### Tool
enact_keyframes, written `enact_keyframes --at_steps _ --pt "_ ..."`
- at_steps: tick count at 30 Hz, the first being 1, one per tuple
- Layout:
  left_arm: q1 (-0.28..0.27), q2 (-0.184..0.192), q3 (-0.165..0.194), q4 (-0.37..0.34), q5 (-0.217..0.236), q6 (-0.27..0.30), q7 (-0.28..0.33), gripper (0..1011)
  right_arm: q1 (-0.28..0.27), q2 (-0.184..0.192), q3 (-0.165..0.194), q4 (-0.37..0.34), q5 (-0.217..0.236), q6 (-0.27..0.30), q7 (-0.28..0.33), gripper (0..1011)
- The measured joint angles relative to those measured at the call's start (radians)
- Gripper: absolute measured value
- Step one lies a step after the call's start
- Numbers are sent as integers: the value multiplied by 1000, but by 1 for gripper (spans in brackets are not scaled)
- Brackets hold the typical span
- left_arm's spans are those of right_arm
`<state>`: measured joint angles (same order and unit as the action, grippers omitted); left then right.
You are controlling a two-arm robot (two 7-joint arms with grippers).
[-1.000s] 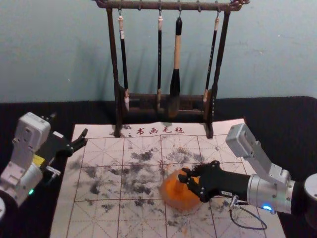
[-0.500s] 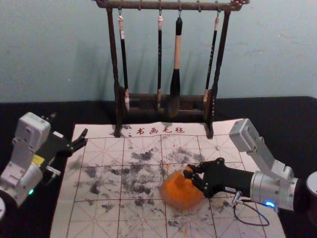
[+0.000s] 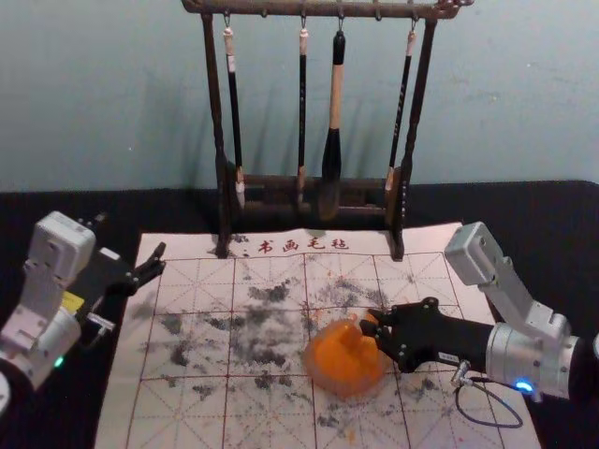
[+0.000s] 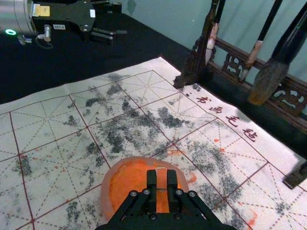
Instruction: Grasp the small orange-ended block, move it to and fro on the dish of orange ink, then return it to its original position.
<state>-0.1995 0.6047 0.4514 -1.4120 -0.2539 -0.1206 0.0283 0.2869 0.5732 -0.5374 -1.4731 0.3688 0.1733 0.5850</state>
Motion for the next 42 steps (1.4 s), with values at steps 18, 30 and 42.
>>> enact_keyframes --at_steps 18,30,42 --pt "0 0 0 0 0 0 0 1001 -59 69 18 -107 -2 36 -2 87" --pt "0 0 0 0 0 0 0 1001 -62 76 -4 -130 -2 42 19 87" --pt "0 0 0 0 0 0 0 1001 -22 47 -23 -92 -25 45 11 87"
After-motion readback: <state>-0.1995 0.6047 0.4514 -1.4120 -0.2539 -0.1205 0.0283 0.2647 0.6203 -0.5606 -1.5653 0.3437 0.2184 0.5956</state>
